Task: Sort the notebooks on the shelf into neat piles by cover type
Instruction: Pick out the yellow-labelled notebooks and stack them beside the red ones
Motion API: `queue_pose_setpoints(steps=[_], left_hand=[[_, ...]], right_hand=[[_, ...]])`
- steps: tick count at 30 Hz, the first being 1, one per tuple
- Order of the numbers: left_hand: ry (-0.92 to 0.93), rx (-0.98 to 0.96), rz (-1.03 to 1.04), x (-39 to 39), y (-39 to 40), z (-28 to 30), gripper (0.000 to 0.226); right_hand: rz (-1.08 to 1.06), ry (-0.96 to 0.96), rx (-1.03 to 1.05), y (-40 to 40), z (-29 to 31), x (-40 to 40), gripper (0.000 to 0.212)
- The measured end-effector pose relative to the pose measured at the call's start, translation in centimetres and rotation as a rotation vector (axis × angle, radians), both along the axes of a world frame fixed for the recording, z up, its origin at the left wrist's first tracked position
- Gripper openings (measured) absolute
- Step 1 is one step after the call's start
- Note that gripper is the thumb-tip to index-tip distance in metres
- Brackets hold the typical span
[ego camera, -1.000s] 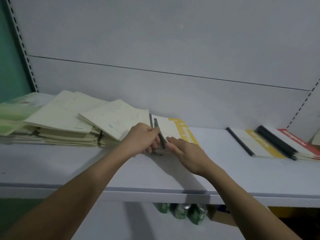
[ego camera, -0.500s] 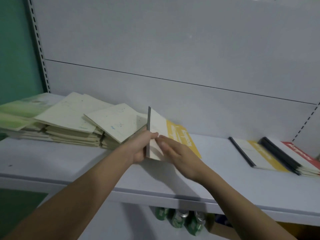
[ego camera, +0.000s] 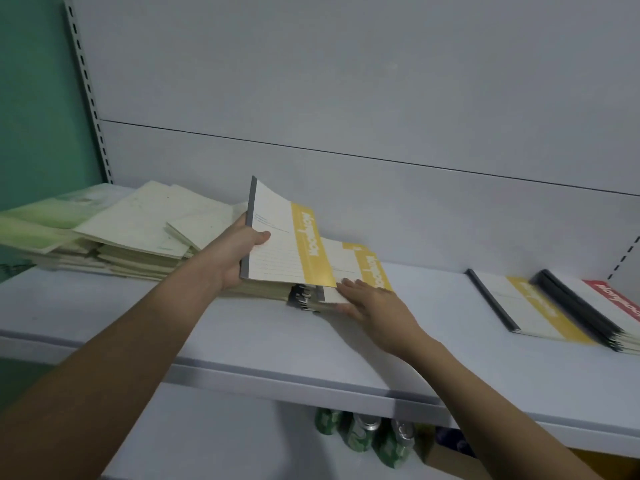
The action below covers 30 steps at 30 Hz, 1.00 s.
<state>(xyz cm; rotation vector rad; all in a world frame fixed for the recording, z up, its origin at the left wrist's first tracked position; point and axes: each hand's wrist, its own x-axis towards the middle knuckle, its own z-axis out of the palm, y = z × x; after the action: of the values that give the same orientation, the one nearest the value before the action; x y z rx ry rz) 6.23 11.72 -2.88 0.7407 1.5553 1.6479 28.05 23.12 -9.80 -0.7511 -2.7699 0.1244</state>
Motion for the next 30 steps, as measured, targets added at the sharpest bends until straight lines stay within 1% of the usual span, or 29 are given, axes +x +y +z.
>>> queue_pose_setpoints(steps=[2, 4, 5, 8, 10, 13, 16, 18, 19, 20, 21, 23, 25, 27, 28, 30], left_hand=[[0.004, -0.008, 0.015, -0.3, -0.4, -0.3, 0.043], [-0.008, 0.000, 0.029, -0.5, -0.6, -0.2, 0.044], [-0.013, 0.005, 0.033, -0.6, -0.7, -0.1, 0.044], [0.000, -0.011, 0.034, -0.3, -0.8, 0.0, 0.045], [0.002, -0.029, 0.015, 0.4, -0.5, -0.3, 0.043], [-0.006, -0.067, -0.008, 1.8, 0.2, -1.2, 0.038], [-0.118, -0.059, 0.001, 3.1, 0.8, -1.2, 0.028], [-0.177, -0.063, -0.023, 3.4, 0.7, -1.0, 0.033], [-0.167, -0.061, -0.034, 3.3, 0.7, -1.0, 0.033], [-0.137, -0.054, -0.032, 3.1, 0.6, -1.1, 0.027], [-0.106, -0.043, -0.021, 2.9, 0.5, -1.3, 0.025], [-0.063, -0.025, 0.010, 2.1, 0.3, -1.4, 0.037], [-0.050, 0.011, 0.039, 1.6, -0.3, -0.9, 0.042], [-0.061, 0.046, 0.059, 1.0, -0.8, -0.1, 0.042], [-0.059, 0.060, 0.074, 0.7, -1.1, 0.3, 0.042], [-0.056, 0.077, 0.098, -0.1, -1.3, 0.6, 0.043]], right_hand=[[-0.019, 0.070, -0.122, 0.1, 0.3, 0.5, 0.040], [-0.048, 0.241, -0.306, 0.5, 1.1, 0.7, 0.038], [-0.082, 0.340, -0.373, 0.7, 1.6, 0.6, 0.041], [-0.171, 0.581, -0.446, 0.8, 3.4, -0.4, 0.044], [-0.157, 0.656, -0.431, 0.3, 4.1, -1.3, 0.044], [-0.071, 0.616, -0.366, -1.7, 4.5, -2.5, 0.043], [0.048, 0.527, -0.307, -4.2, 3.5, -3.6, 0.034], [0.117, 0.462, -0.220, -5.3, 2.5, -4.0, 0.032], [0.146, 0.438, -0.195, -5.6, 2.1, -4.2, 0.028], [0.174, 0.411, -0.201, -5.7, 2.0, -4.2, 0.026], [0.200, 0.387, -0.238, -5.7, 2.1, -4.1, 0.028], [0.231, 0.393, -0.378, -5.0, 2.7, -3.9, 0.035], [0.135, 0.497, -0.454, -3.6, 3.4, -3.6, 0.038], [-0.032, 0.554, -0.415, -1.5, 3.4, -3.4, 0.039], [-0.088, 0.513, -0.391, -0.5, 3.1, -3.3, 0.041], [-0.130, 0.299, -0.379, 0.8, 2.6, -2.8, 0.052]])
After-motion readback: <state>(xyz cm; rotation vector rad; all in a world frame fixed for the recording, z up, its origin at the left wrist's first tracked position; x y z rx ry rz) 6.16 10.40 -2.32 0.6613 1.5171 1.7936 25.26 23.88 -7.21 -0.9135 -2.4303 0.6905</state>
